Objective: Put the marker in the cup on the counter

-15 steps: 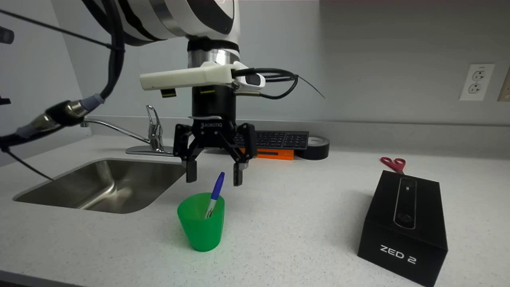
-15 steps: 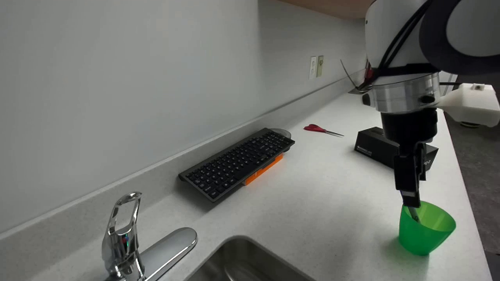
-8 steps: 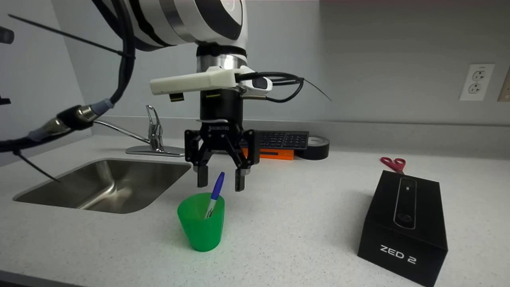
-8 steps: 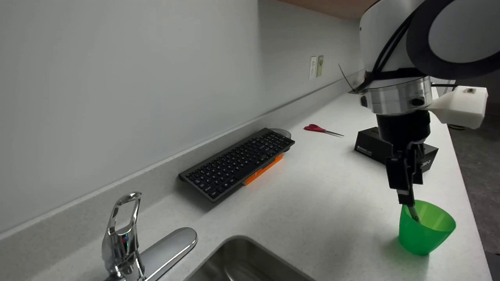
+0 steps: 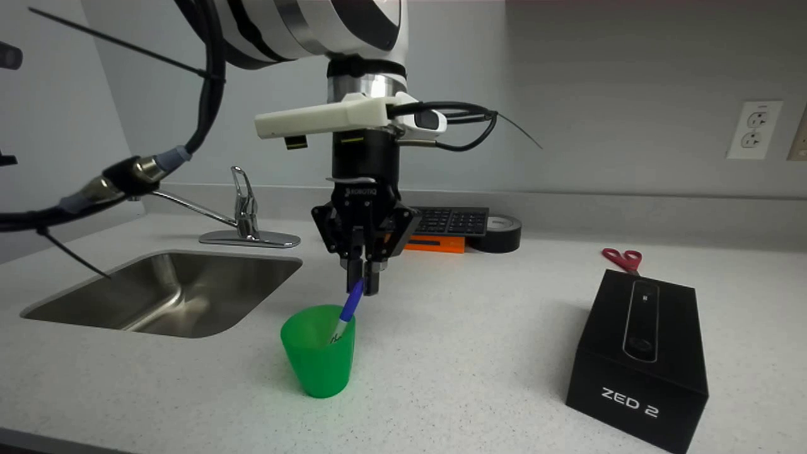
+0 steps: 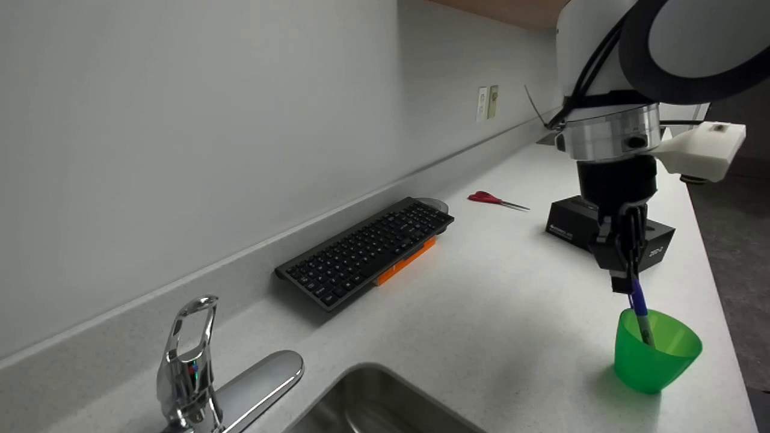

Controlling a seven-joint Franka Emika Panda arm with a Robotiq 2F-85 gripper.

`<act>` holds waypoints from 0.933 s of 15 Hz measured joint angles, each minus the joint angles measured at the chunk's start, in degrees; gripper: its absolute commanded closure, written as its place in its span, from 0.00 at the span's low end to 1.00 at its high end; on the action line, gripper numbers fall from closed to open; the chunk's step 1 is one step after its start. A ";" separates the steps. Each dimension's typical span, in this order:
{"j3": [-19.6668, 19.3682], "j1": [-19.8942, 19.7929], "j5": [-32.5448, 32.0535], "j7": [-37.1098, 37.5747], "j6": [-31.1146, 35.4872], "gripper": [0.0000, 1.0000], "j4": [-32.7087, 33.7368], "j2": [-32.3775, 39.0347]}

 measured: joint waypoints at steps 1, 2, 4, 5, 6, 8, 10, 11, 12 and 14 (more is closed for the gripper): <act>0.00 0.00 0.19 0.00 -0.09 0.99 0.22 0.00; 0.00 0.00 0.31 0.01 -0.21 0.98 0.36 0.00; 0.00 0.00 0.50 0.02 -0.30 1.00 0.47 0.00; 0.00 0.00 0.62 0.04 -0.32 0.99 0.50 0.00; 0.00 0.00 0.83 0.04 -0.33 0.99 0.53 0.00; 0.00 0.00 1.25 0.04 -0.41 0.99 0.69 -0.03; -0.19 -0.01 1.66 -0.18 -1.25 0.99 1.29 -0.41; -0.44 -0.06 1.89 -0.54 -1.74 0.99 1.64 -1.00; -0.80 -0.19 2.06 -1.04 -2.27 0.99 2.04 -1.94; -1.77 -0.82 2.23 -2.40 -3.73 0.99 3.11 -4.68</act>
